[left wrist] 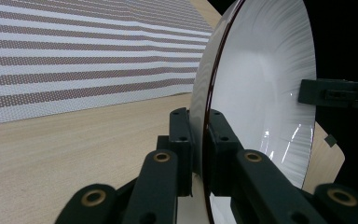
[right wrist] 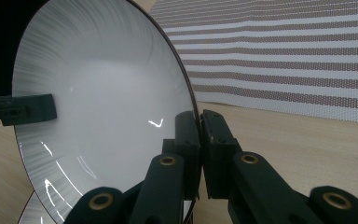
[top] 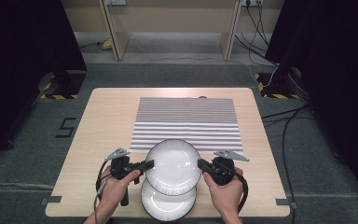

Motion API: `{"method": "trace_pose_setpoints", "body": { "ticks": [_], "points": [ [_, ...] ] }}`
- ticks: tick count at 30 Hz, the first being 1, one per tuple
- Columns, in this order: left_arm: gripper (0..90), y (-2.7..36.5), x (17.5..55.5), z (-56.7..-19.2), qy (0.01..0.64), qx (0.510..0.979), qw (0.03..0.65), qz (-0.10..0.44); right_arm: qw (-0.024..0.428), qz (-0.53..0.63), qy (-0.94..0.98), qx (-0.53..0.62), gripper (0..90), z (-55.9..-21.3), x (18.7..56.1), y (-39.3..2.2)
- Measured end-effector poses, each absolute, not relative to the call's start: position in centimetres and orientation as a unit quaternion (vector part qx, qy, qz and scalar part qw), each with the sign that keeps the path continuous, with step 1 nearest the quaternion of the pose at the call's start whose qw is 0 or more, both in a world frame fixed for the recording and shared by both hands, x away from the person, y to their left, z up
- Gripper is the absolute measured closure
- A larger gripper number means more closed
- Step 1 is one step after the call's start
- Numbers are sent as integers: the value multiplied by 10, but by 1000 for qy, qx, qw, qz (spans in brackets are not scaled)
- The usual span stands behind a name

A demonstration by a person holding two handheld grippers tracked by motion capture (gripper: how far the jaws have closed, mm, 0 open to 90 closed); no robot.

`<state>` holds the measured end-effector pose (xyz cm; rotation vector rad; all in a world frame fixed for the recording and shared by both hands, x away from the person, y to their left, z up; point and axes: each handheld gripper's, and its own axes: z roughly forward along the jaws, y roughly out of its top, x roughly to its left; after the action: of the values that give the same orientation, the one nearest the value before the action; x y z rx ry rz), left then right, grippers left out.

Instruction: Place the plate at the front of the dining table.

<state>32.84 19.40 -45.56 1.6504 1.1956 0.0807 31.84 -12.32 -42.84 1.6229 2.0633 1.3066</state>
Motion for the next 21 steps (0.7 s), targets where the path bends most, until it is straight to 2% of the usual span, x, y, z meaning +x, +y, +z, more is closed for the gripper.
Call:
{"method": "trace_pose_setpoints", "body": {
  "ticks": [21],
  "points": [
    [824, 192, 331, -452, 497, 690, 525, 38, 111, 446, 697, 551, 860, -426, 320, -124]
  ]
}}
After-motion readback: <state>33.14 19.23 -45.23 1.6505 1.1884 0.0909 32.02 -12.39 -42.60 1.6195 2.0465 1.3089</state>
